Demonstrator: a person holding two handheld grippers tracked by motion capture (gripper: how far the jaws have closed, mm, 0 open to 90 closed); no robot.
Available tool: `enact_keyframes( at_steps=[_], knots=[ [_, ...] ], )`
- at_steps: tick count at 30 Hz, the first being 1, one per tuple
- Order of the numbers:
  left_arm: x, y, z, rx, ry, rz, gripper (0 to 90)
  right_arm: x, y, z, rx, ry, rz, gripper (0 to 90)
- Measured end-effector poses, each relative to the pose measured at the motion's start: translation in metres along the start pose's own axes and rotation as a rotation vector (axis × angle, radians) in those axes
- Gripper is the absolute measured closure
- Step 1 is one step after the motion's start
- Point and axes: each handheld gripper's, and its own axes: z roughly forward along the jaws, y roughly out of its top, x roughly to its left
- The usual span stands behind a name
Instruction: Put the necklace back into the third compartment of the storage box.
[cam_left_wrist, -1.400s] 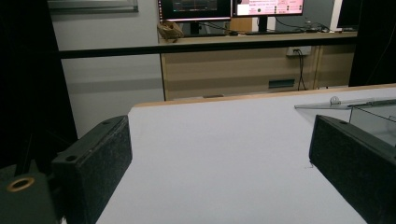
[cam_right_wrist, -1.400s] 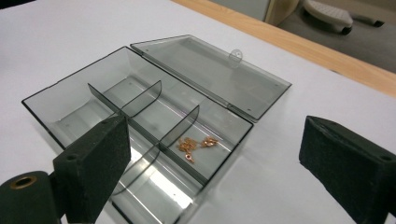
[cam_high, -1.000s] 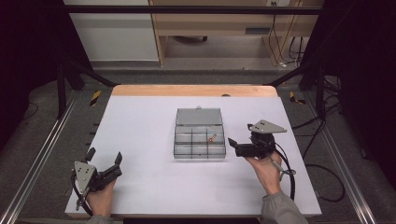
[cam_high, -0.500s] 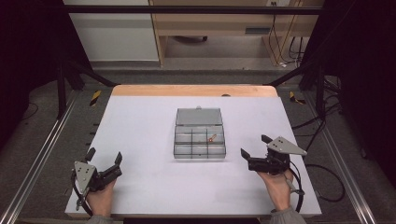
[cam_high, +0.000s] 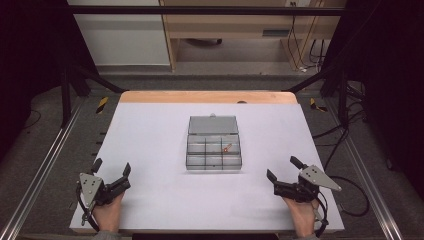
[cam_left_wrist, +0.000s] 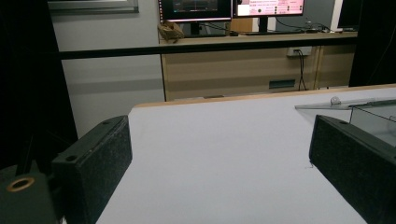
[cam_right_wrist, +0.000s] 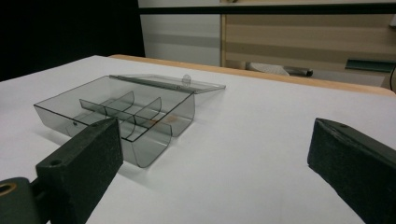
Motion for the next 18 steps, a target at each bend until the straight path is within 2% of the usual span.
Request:
enact_keyframes(
  at_steps=[12, 18],
  knots=[
    [0.000, 0.000, 0.000, 0.001, -0.002, -0.001, 5.7, -0.002, -0.020, -0.003, -0.033, -0.034, 0.011, 3.7],
    [0.000, 0.000, 0.000, 0.001, -0.002, 0.000, 5.7, -0.003, -0.022, -0.003, -0.039, -0.045, 0.013, 3.7]
  ],
)
